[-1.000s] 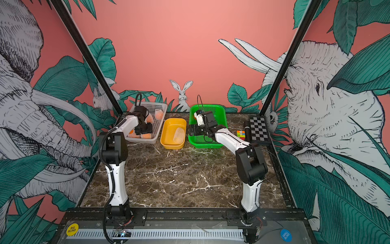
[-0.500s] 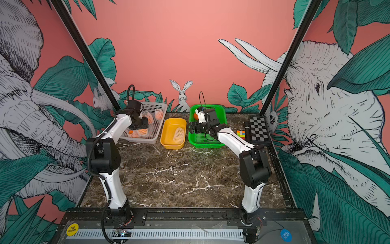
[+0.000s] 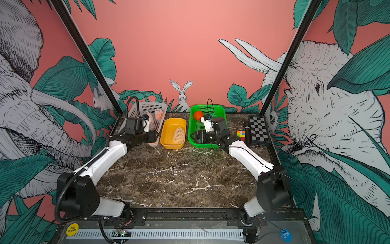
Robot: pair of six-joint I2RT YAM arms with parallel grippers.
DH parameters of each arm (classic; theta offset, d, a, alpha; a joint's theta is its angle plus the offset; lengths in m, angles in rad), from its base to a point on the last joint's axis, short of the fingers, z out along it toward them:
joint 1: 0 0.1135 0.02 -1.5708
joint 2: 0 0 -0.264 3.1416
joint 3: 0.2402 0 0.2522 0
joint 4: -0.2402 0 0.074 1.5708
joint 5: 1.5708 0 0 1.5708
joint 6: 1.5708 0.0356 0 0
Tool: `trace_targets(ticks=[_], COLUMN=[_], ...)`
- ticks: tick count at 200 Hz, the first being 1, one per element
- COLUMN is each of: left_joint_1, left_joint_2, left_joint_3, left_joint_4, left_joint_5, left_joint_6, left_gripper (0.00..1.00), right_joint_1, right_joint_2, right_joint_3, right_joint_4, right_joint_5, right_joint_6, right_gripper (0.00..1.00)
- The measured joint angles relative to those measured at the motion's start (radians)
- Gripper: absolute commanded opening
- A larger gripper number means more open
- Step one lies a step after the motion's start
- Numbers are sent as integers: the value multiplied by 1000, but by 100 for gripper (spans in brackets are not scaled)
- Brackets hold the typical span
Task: Remove foam nets from oranges
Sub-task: Place the orange at the center of the board.
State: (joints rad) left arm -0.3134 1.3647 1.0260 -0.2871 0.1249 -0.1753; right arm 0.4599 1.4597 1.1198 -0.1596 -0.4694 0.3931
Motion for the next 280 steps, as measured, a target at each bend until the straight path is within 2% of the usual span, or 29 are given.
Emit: trace_targets(ticks=[22,48,80,111,139,194,233,280], left_joint_1=[-118,-237,-374,-480,-513,-571,-582,-603], left_joint_2=[-94,-140,-139,-77,-3,66,81,169], left_joint_3=[-179,-332,-472,-542,-577,-594,-618,-623], left_joint_4=[158,322,514,684,795,869,890,948], left_joint_5=[15,10,1,14,33,39,39,30], left_joint_6=[21,70,138,184,200,232,245,231], left_gripper=[47,46,46,48,51,58,61,64], right_joint_1=[6,20,62,101,104,121,156,190], right_joint_2=[-78,-177,-281,-324,-325,-280,-189,-90], right_joint_3=[-80,-198,-348,-456,-497,-546,-558,-558], right_joint_4=[-7,13,90,174,211,299,367,424], right_joint_5=[-8,-24,-56,-89,-101,-129,-135,-137], right_joint_6=[4,-13,-81,-113,-105,-63,-30,-14], right_gripper=[90,90,90,91,91,90,90,90])
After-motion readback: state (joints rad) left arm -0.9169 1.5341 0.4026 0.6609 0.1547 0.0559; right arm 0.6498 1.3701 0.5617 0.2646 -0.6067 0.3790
